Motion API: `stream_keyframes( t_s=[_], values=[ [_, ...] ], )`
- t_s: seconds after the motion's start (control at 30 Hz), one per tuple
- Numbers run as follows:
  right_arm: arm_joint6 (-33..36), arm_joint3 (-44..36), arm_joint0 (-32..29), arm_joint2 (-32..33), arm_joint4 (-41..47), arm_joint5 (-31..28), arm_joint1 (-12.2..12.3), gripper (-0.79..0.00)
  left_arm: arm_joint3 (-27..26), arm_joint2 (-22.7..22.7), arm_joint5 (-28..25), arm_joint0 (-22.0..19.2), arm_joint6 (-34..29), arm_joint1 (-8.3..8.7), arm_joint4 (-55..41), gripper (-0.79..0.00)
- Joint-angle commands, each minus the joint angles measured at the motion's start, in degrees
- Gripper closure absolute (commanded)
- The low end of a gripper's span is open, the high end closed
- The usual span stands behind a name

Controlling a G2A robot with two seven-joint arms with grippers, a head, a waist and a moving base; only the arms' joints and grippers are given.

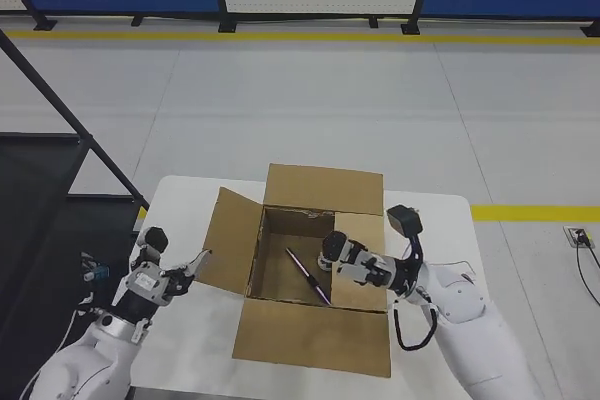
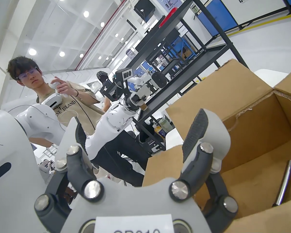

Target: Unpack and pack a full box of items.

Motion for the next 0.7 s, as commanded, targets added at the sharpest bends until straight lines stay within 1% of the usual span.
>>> stream_keyframes(
  t_s=[0.0, 0.13, 0.2, 0.3, 0.33, 0.67],
  values=[
    [-0.6, -1.0, -1.5, 1.8, -0.3, -0.5, 0.8, -0.785, 0.2, 2.7, -0.5, -2.3, -3.4, -0.06, -1.1, -0.785],
    [-1.9, -2.8, -4.8, 5.8, -1.1, -1.8, 2.4, -0.785, 3.7, 9.5, -1.2, -9.0, -10.8, -0.45, -5.1, -0.785],
    [-2.3, -3.4, -6.6, 7.8, -1.5, -2.2, 3.2, -0.785, 6.3, 13.6, -1.1, -12.7, -14.2, -0.82, -7.3, -0.785],
    [-1.5, -3.4, -8.3, 10.5, -2.3, -1.2, 4.3, -0.785, 11.2, 19.4, -1.1, -18.0, -19.2, -1.54, -11.7, -0.785],
    [-1.5, -3.4, -8.3, 10.5, -2.3, -1.2, 4.3, -0.785, 12.3, 20.4, -1.0, -19.3, -20.5, -1.67, -12.2, -0.785],
    [-1.5, -3.4, -8.3, 10.5, -2.3, -1.2, 4.3, -0.785, 12.3, 20.4, -1.0, -19.3, -20.5, -1.67, -12.2, -0.785]
  ],
)
